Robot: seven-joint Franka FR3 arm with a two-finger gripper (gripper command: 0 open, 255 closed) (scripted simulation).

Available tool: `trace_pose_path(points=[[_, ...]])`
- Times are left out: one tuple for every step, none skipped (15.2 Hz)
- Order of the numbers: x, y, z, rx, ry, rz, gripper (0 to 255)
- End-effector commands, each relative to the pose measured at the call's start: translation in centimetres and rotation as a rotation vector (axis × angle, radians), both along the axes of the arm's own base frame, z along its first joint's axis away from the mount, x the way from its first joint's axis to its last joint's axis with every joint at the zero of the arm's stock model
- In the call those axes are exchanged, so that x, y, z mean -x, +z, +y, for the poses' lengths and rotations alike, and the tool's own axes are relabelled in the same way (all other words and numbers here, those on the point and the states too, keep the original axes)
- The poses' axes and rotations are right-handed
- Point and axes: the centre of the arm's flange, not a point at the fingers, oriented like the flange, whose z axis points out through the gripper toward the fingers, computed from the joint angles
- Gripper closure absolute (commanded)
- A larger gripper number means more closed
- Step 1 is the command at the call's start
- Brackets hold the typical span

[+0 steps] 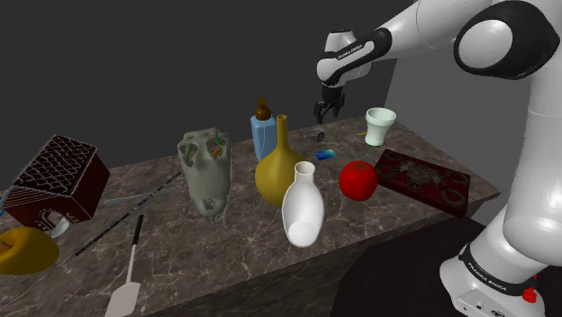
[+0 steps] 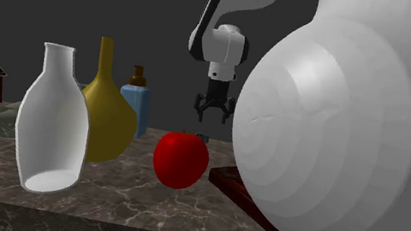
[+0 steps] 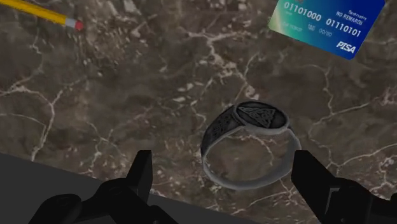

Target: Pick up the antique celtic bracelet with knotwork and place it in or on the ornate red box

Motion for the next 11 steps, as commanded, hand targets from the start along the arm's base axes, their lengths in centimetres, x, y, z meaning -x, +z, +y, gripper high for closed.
trace_pose_path(points=[[-1.8,-1.9,-0.7,-0.008,-0.003,0.008,0],[-2.7,-2.9,-1.2,-0.012,-0.005,0.011,0],[-3.5,-3.7,-1.6,-0.016,-0.006,0.014,0],[-3.5,-4.3,-1.7,-0.016,-0.006,0.014,0],[-3.5,-4.8,-1.7,-0.016,-0.006,0.014,0],[-3.6,-5.3,-1.7,-0.016,-0.006,0.014,0],[-3.6,-5.8,-1.7,-0.016,-0.006,0.014,0],[-3.6,-6.4,-1.7,-0.016,-0.006,0.014,0],[-3.6,-6.9,-1.7,-0.016,-0.006,0.014,0],[-3.7,-7.4,-1.7,-0.016,-0.006,0.014,0],[-3.7,-7.7,-1.7,-0.016,-0.006,0.014,0]])
